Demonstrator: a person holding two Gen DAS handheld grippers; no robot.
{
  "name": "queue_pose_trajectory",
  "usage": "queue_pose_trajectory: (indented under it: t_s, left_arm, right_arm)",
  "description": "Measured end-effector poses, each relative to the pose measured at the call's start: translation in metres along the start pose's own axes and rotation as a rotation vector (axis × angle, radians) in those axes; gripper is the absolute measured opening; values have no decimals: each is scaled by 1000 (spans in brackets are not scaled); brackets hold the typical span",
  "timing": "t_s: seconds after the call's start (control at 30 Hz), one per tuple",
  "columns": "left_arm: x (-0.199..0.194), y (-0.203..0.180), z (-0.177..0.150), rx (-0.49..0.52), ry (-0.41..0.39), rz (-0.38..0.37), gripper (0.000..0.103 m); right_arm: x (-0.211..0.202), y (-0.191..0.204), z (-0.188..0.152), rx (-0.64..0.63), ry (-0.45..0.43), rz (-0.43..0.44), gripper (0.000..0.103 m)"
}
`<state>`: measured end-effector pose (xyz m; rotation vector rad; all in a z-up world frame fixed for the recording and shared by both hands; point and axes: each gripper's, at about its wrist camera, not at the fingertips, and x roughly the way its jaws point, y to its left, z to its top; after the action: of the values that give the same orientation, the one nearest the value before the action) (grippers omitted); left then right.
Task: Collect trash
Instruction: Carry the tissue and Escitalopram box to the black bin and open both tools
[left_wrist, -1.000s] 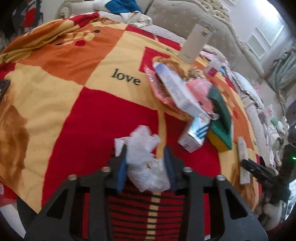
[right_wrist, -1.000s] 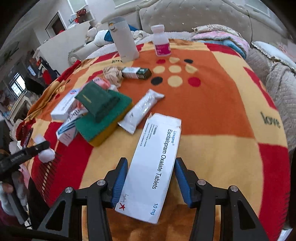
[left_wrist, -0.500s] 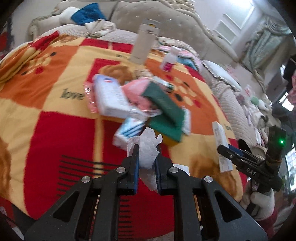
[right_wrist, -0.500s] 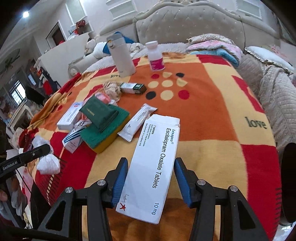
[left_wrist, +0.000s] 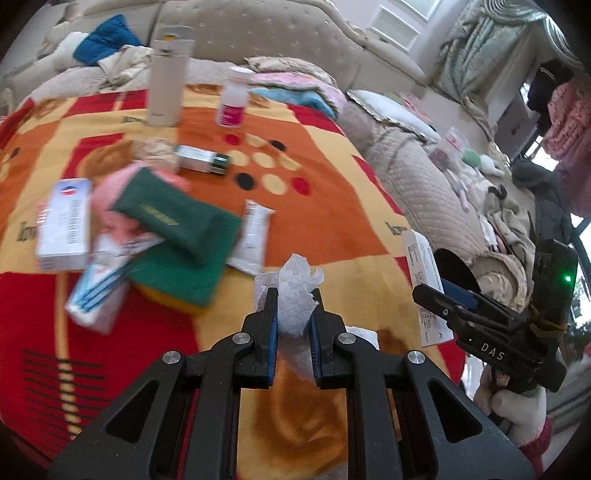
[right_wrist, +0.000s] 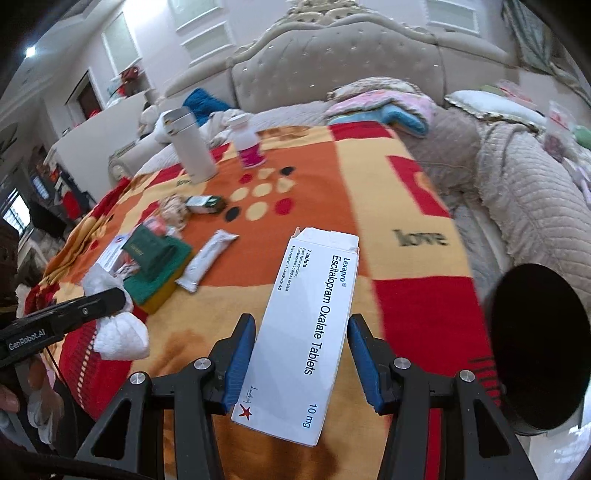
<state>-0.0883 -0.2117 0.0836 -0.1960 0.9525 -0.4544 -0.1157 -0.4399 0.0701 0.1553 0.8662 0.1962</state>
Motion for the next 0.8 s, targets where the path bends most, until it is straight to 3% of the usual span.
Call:
queue_pose_trajectory:
  t_s: [0.8]
  left_arm:
    - [99, -165, 31, 166, 111, -179, 12]
  right_arm:
    - [-52, -168, -21, 244, -42, -213, 50]
